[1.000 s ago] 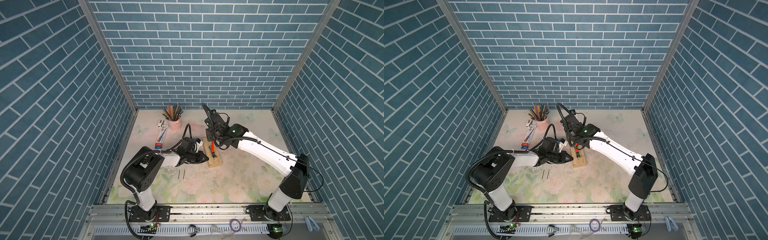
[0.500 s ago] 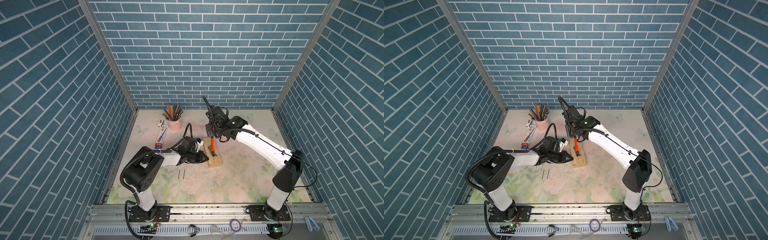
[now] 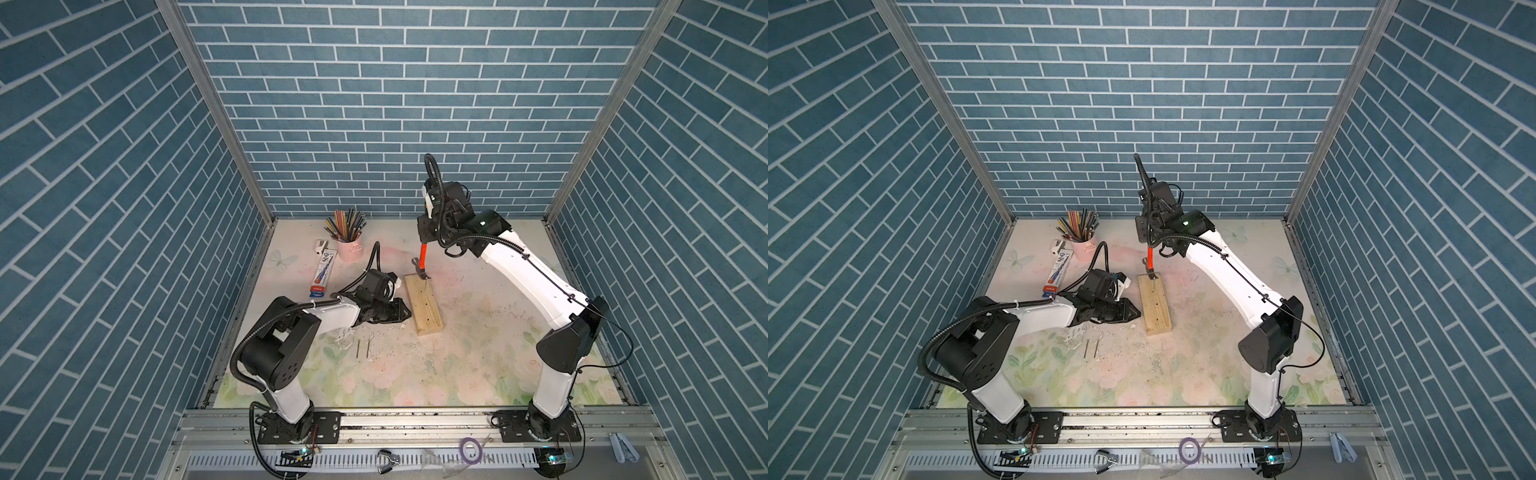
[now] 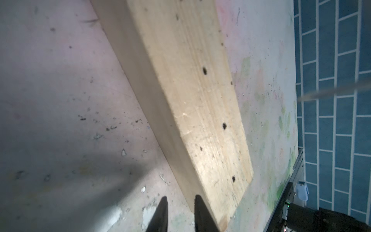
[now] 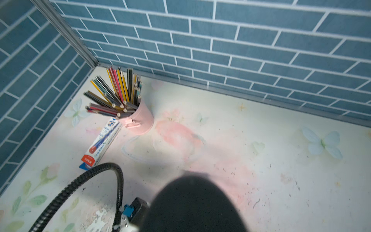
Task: Use a claw hammer to pull out a nail
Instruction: Remove the nail from the mounting plate, then pick up the nail with the hammer.
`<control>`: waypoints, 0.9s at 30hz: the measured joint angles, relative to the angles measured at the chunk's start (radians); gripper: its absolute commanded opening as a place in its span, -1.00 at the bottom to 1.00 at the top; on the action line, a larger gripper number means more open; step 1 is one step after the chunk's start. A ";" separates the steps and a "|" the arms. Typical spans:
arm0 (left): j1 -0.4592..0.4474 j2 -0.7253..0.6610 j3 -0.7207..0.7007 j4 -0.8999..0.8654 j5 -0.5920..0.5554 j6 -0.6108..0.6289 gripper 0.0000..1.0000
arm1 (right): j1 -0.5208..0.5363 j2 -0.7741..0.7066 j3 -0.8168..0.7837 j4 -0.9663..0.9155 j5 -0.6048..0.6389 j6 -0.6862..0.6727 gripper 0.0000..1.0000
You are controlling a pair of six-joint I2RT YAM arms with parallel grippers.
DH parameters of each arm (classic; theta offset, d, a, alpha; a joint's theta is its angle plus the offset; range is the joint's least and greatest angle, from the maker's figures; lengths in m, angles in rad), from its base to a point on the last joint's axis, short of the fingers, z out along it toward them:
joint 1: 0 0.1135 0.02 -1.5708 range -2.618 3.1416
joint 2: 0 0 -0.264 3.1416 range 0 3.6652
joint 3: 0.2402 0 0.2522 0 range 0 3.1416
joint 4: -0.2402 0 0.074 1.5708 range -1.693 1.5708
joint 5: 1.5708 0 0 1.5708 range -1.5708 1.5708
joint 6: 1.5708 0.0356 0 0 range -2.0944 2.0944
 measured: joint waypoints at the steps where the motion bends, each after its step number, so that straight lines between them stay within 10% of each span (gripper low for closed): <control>1: 0.000 -0.035 0.000 -0.003 -0.006 0.003 -0.14 | -0.005 0.003 0.018 0.006 -0.002 -0.009 -1.00; 8: 0.000 -0.237 0.046 0.042 -0.048 0.083 0.43 | -0.048 0.031 0.119 0.034 -0.064 -0.044 -1.00; 27: 0.001 -0.199 0.069 0.285 -0.040 0.238 0.47 | -0.063 0.014 0.164 0.057 -0.254 -0.068 -1.00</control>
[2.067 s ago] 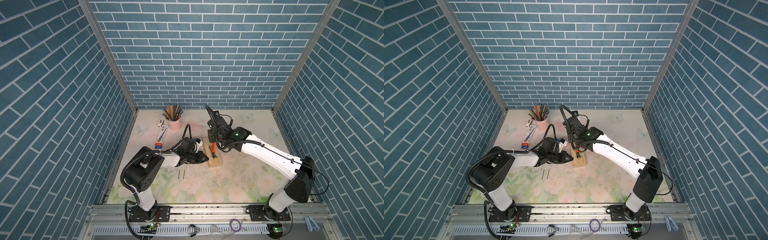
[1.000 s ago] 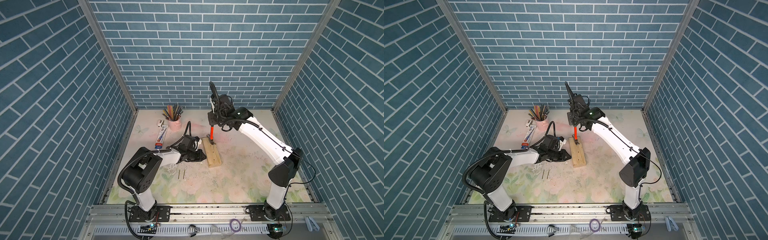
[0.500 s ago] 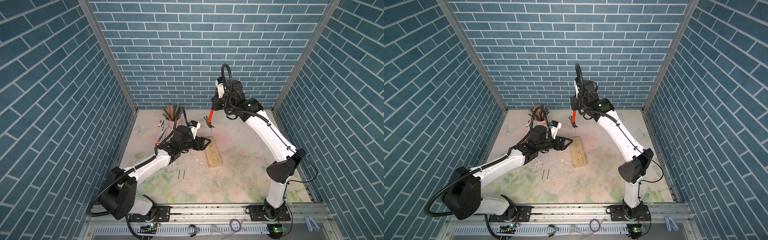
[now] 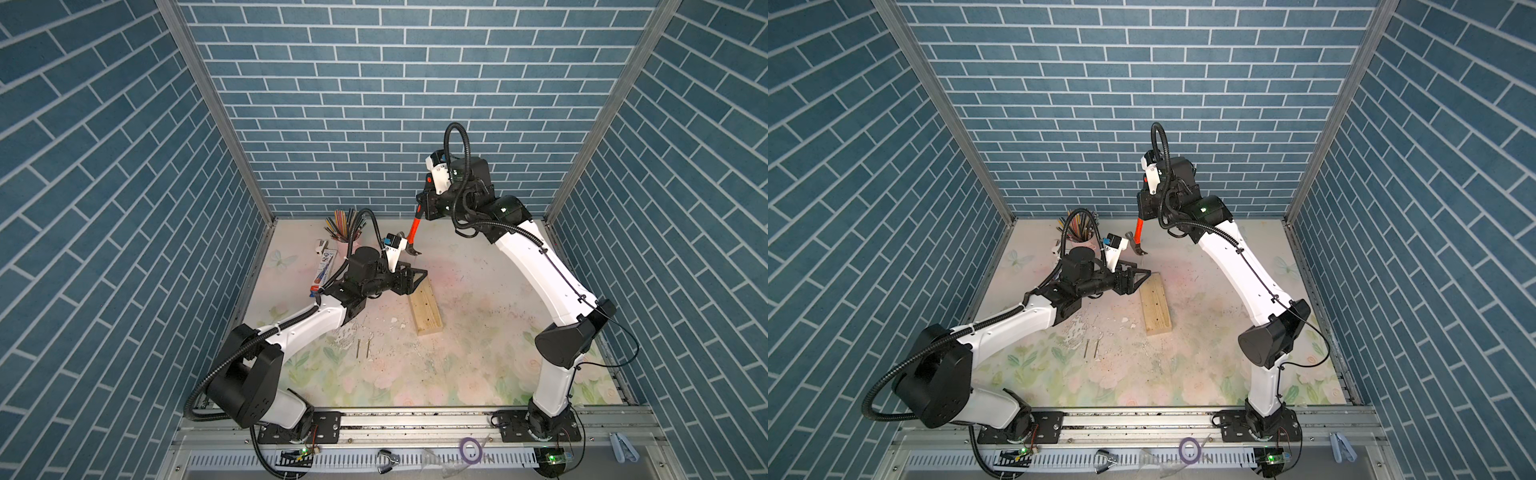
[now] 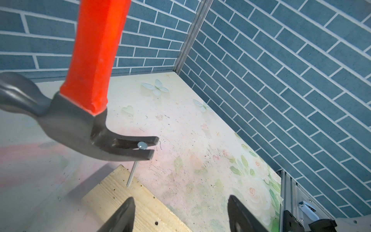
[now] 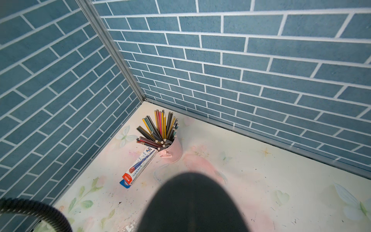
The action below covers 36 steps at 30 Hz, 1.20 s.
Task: Use a claw hammer to pull out a nail
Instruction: Pick up the nail with the hammer.
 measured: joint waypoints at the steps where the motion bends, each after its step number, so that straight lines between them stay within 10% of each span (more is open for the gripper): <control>1: 0.000 0.000 0.000 0.002 -0.003 0.002 0.47 | 0.000 -0.005 0.000 0.000 -0.007 0.000 -1.00; 14: 0.003 0.034 0.042 0.007 -0.036 0.029 0.27 | 0.000 -0.048 0.000 -0.001 -0.096 0.000 -1.00; 21: 0.003 0.045 0.048 0.019 -0.028 0.021 -0.36 | 0.000 -0.052 -0.001 0.000 -0.114 0.001 -1.00; 36: 0.002 0.018 0.037 0.027 -0.061 0.002 -1.00 | 0.000 -0.082 -0.020 0.026 -0.112 0.001 -1.00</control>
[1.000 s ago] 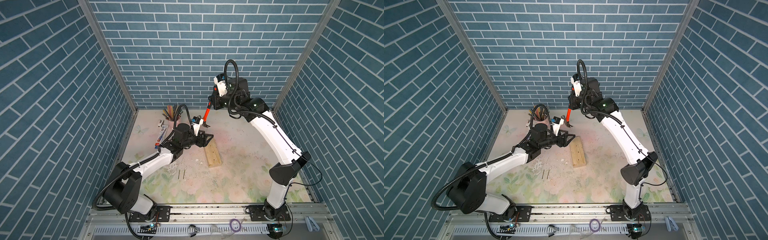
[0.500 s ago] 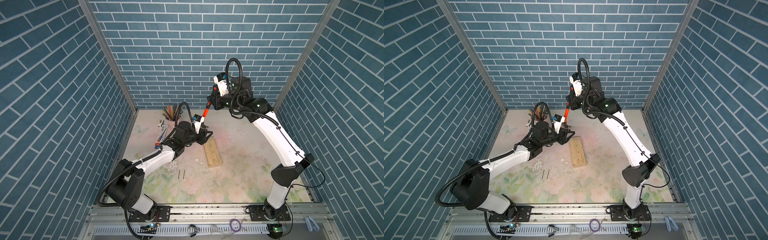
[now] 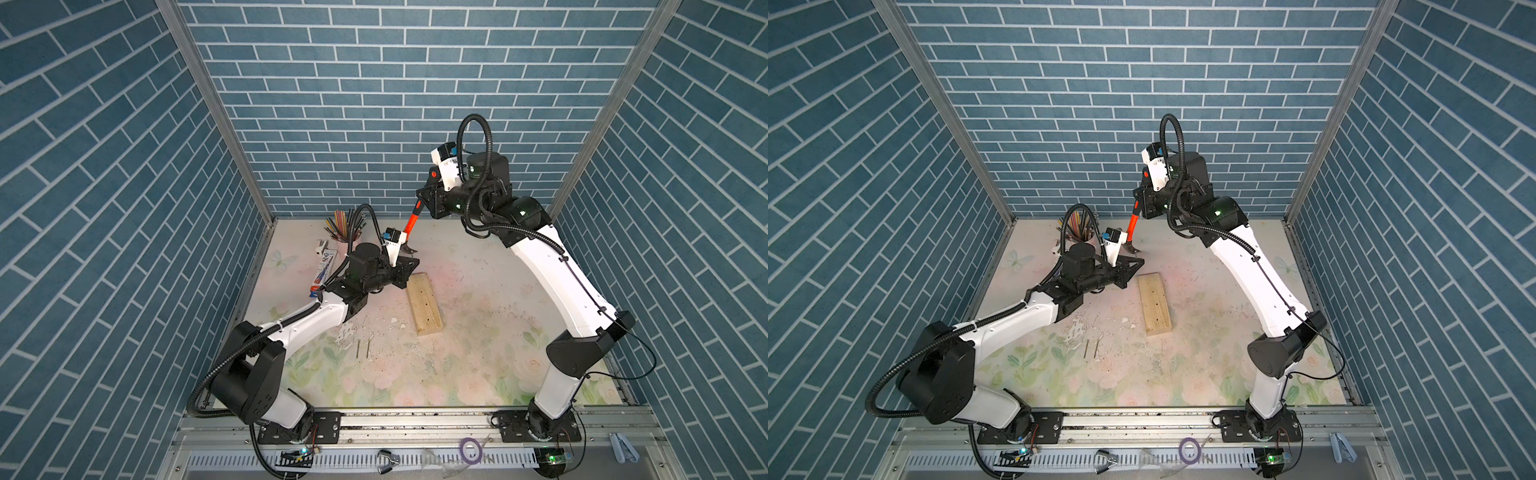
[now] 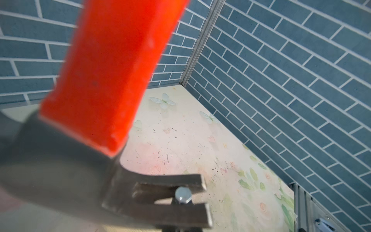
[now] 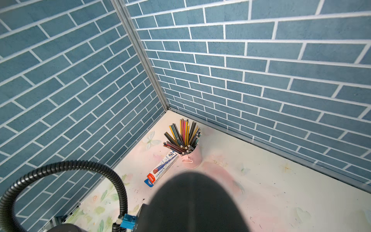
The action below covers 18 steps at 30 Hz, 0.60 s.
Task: Use a claw hammer to pull out a nail
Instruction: Pick up the nail with the hammer.
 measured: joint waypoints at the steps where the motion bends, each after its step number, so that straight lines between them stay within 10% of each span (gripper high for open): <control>1: 0.000 -0.001 -0.001 0.000 -0.002 0.000 -1.00 | 0.000 0.000 -0.001 0.002 0.000 0.000 -1.00; 18: -0.048 -0.047 0.026 -0.022 0.033 0.013 -1.00 | 0.003 -0.034 -0.142 0.097 0.018 0.037 -1.00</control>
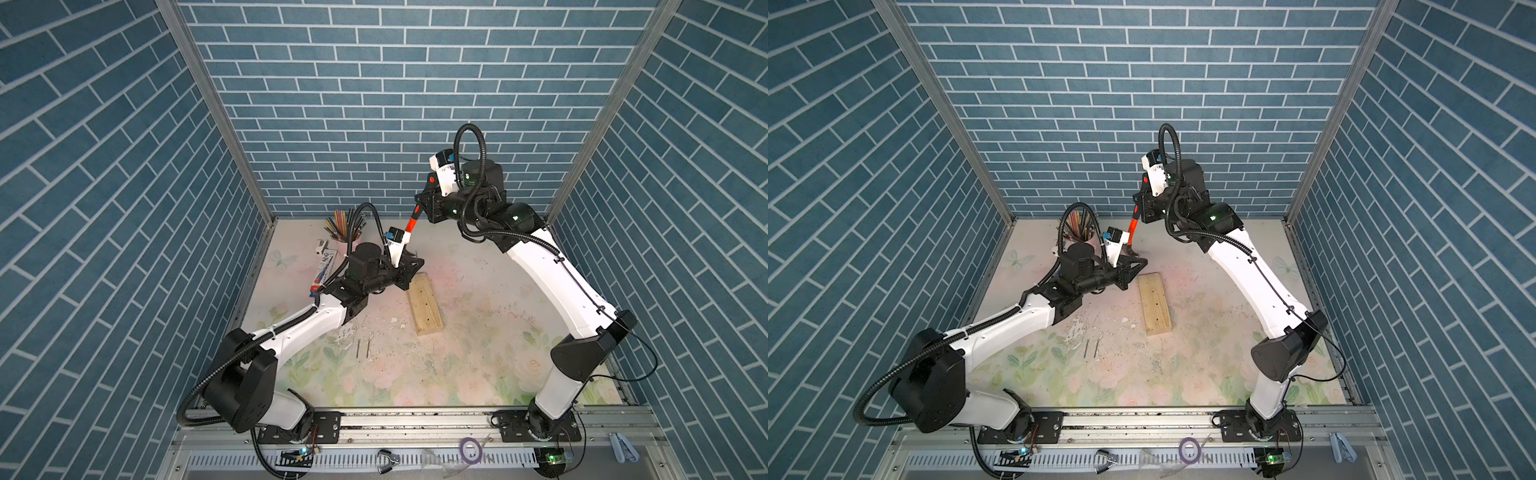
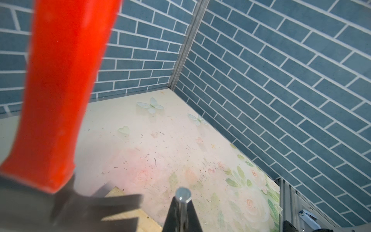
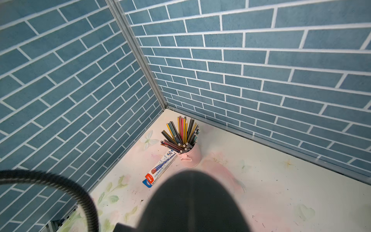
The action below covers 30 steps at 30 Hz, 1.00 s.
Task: Use a claw hammer to pull out a nail
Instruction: Pick up the nail with the hammer.
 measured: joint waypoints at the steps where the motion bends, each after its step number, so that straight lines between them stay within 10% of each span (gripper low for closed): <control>1: -0.006 -0.002 0.007 0.000 0.002 0.002 -1.00 | 0.000 0.000 -0.007 0.004 0.003 0.002 -1.00; 17: 0.003 -0.065 0.021 -0.164 -0.003 0.010 -1.00 | -0.016 -0.045 -0.187 0.172 0.090 0.012 -1.00; 30: 0.067 -0.179 -0.055 -0.600 -0.230 -0.001 -1.00 | -0.129 -0.078 -0.390 0.346 0.098 0.013 -1.00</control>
